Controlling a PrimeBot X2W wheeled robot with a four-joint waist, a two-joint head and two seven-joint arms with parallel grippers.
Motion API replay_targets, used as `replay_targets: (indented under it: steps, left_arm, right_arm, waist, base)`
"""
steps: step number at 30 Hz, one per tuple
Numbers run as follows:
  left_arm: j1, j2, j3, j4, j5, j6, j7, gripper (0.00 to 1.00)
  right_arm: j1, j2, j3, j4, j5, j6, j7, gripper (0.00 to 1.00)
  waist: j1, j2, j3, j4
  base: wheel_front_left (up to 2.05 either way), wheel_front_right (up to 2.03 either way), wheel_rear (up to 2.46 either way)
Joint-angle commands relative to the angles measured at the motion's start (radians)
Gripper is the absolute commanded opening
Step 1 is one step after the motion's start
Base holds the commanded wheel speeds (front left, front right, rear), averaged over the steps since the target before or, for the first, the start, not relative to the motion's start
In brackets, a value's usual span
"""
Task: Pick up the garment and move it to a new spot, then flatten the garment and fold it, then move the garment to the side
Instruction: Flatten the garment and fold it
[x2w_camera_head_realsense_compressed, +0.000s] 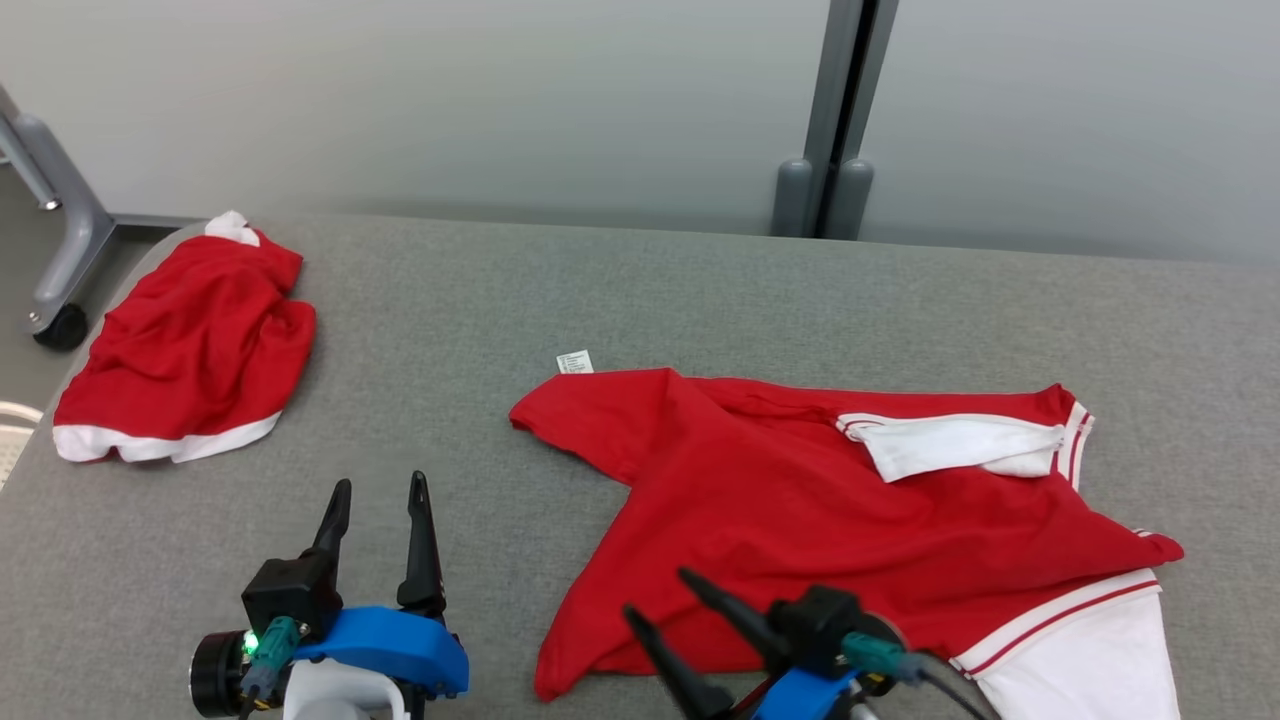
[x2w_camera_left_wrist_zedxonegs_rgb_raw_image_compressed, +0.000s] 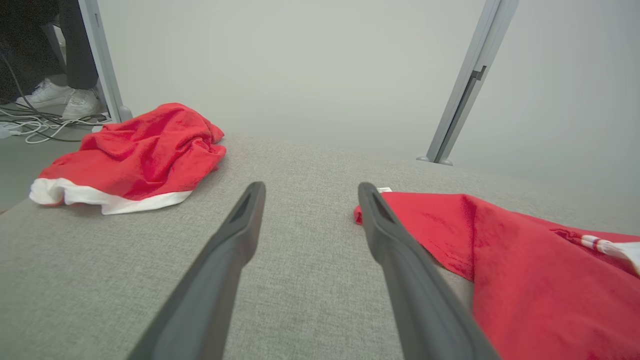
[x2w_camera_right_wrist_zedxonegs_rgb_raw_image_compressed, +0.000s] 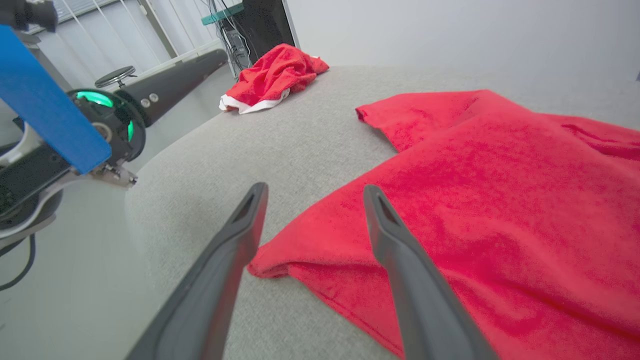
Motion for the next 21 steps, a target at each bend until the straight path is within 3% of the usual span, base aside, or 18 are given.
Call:
replay_targets:
  steps: [1,9,16,21]
  left_arm:
    - [0.01,-0.004,-0.005,0.003,0.006,-0.007,-0.005,1.0]
    - [0.01,-0.014,-0.044,0.032,0.01,-0.021,-0.002,1.0]
    - [-0.021,-0.014,-0.092,0.075,0.026,-0.049,0.037,1.0]
    - [-0.082,-0.02,-0.161,0.134,0.046,-0.107,0.118,1.0]
  right_arm:
    - [0.03,-0.006,-0.073,-0.025,-0.032,0.0,-0.005,1.0]
    - [0.124,-0.005,-0.392,-0.112,-0.177,0.0,-0.005,1.0]
    - [0.179,-0.005,-0.562,-0.175,-0.24,0.0,-0.005,1.0]
    - [0.198,-0.005,-0.651,-0.219,-0.27,0.0,-0.005,1.0]
  waist:
    - [0.0001,-0.0001,-0.017,-0.018]
    - [0.0001,-0.0001,-0.048,-0.051]
    - [0.0001,-0.0001,-0.048,-0.071]
    - [0.0001,-0.0001,-0.031,-0.094]
  base:
    - [0.0,0.0,0.0]
    - [0.0,0.0,0.0]
    - [0.0,0.0,0.0]
    - [0.0,0.0,0.0]
